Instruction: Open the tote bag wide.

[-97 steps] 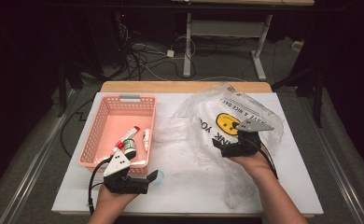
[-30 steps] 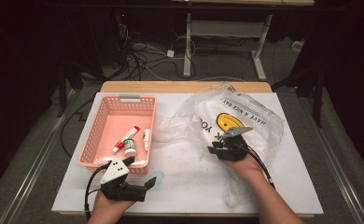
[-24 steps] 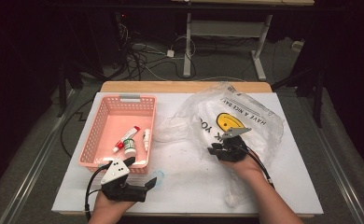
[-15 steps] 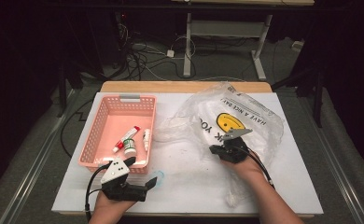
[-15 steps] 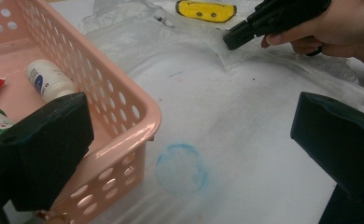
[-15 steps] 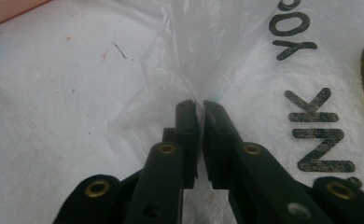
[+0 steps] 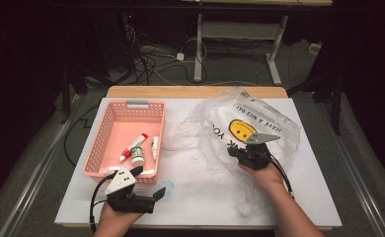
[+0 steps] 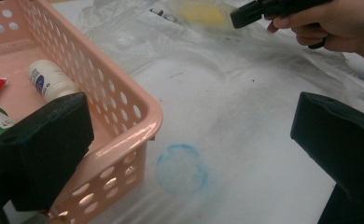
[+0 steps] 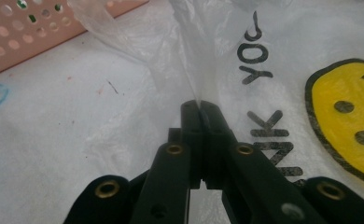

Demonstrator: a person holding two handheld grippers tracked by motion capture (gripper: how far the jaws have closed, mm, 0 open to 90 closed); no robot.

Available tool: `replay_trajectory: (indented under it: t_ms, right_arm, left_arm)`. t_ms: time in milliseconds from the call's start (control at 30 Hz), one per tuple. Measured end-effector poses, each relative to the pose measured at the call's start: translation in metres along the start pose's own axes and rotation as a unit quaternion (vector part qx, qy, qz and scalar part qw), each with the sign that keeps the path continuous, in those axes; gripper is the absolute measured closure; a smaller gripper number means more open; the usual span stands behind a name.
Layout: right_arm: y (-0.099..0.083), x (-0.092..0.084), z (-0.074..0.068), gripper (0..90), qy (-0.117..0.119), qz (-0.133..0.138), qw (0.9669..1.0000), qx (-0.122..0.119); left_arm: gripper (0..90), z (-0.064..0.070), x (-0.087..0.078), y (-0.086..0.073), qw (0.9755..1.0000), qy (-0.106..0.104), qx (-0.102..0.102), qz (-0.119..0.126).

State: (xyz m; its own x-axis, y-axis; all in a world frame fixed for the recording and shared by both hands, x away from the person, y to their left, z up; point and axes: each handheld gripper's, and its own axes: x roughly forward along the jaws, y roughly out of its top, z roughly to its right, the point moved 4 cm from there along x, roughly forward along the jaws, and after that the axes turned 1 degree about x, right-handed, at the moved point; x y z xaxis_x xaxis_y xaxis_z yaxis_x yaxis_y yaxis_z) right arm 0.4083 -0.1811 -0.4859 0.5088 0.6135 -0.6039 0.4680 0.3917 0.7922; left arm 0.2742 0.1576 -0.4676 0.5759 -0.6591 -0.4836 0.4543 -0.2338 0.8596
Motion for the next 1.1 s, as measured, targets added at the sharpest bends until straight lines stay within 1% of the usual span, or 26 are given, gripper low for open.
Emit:
replay_trajectory:
  t_ms: [133, 233, 300, 333, 433, 533, 700, 767, 867, 967, 1033, 1100]
  right_arm:
    - [0.003, -0.007, 0.001, 90.0, -0.006, 0.020, 0.9998, -0.005]
    - [0.005, -0.012, 0.002, 90.0, -0.010, 0.036, 0.9993, -0.003]
    - [0.006, -0.015, 0.002, 90.0, -0.014, 0.042, 0.9990, -0.005]
    - [0.006, -0.017, 0.002, 90.0, -0.017, 0.048, 0.9987, -0.001]
    - [0.008, -0.022, 0.001, 90.0, -0.023, 0.063, 0.9977, 0.004]
    - [0.011, -0.028, 0.001, 90.0, -0.030, 0.077, 0.9966, -0.001]
    - [0.015, -0.039, 0.000, 90.0, -0.027, 0.094, 0.9952, 0.005]
    - [0.018, -0.045, 0.000, 90.0, -0.027, 0.105, 0.9940, 0.010]
    - [0.021, -0.052, -0.002, 90.0, -0.032, 0.119, 0.9923, 0.012]
    - [0.024, -0.056, -0.005, 90.0, -0.032, 0.126, 0.9914, 0.011]
    - [0.026, -0.056, -0.009, 90.0, -0.034, 0.127, 0.9913, 0.005]
    - [0.028, -0.056, -0.012, 90.0, -0.035, 0.130, 0.9909, 0.005]
  left_arm:
    - [0.0, -0.002, 0.000, 0.001, 1.0000, -0.003, -0.003, 0.003]
    - [0.0, -0.002, 0.002, 0.003, 1.0000, -0.008, -0.003, 0.005]
    - [0.0, 0.000, 0.004, 0.005, 0.9999, -0.012, 0.001, 0.008]
    - [0.0, 0.001, 0.005, 0.006, 0.9999, -0.013, 0.005, 0.007]
    - [0.0, 0.004, 0.009, 0.008, 0.9998, -0.018, 0.009, 0.007]
    - [0.0, 0.006, 0.012, 0.010, 0.9997, -0.022, 0.010, 0.009]
    - [0.0, 0.005, 0.014, 0.011, 0.9995, -0.029, 0.006, 0.009]
    - [0.0, 0.005, 0.013, 0.012, 0.9995, -0.030, 0.006, 0.010]
    - [0.0, 0.005, 0.012, 0.013, 0.9994, -0.033, 0.004, 0.014]
    - [0.0, 0.006, 0.013, 0.015, 0.9992, -0.036, 0.005, 0.017]
    - [0.0, 0.005, 0.012, 0.015, 0.9992, -0.036, 0.002, 0.018]
    - [0.0, 0.005, 0.011, 0.015, 0.9993, -0.033, 0.001, 0.015]
